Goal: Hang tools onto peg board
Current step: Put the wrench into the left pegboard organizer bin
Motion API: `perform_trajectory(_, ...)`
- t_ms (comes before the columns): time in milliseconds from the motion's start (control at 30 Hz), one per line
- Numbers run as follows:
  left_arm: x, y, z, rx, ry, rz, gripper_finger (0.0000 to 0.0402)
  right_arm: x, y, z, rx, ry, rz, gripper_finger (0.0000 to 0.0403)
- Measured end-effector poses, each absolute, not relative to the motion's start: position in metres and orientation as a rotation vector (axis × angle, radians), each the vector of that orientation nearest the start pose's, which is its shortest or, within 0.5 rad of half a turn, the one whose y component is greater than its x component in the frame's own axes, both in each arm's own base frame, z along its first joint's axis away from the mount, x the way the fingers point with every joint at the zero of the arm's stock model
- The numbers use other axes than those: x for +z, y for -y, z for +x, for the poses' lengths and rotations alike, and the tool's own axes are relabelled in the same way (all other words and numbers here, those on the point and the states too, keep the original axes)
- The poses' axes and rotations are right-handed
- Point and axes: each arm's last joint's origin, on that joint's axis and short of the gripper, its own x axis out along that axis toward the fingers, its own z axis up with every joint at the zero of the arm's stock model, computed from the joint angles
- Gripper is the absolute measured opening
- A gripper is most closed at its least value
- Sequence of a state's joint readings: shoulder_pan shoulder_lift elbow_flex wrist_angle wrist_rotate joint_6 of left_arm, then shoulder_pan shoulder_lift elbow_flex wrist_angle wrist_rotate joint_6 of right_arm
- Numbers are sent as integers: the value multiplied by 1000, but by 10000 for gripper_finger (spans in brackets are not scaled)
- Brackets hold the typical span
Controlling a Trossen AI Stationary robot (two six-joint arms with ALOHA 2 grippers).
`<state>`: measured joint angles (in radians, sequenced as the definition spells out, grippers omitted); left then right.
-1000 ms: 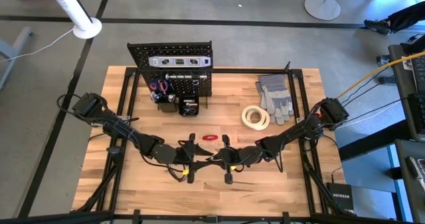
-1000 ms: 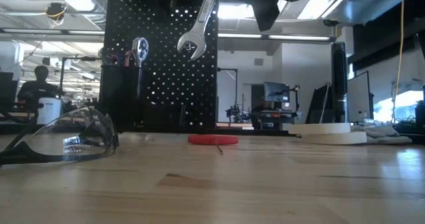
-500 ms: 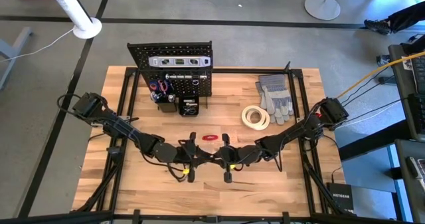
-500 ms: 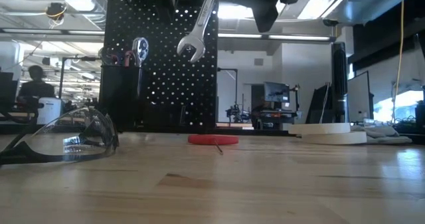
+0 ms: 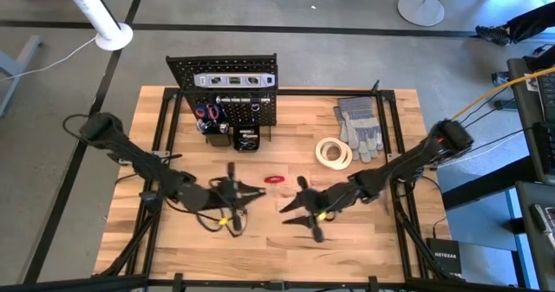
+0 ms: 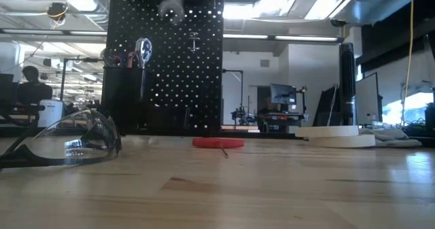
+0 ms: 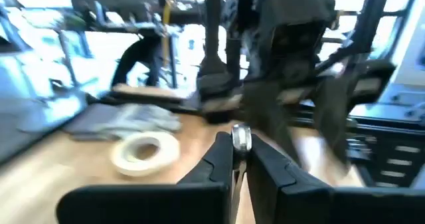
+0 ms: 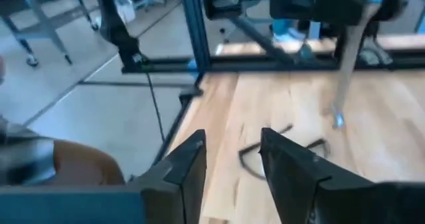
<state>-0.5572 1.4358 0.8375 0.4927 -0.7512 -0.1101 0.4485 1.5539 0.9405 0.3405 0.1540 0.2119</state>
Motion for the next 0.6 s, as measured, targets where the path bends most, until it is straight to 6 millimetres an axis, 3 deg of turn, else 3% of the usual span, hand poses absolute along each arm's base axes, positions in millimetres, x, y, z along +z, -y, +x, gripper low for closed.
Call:
perform_trajectory(133, 295, 142, 241, 290, -67, 21, 10, 273, -143, 293, 256, -267, 119, 151)
perform_trajectory(367, 325, 115, 197, 600, -86, 136, 10, 268, -154, 285, 198, -299, 33, 151)
perform_trajectory(467, 324, 100, 190, 726, -102, 151, 10, 265, -151, 286, 167, -318, 28, 151)
perform_trajectory(600, 297, 79, 182, 840, -100, 105, 9, 265, -151, 285, 143, -320, 27, 151)
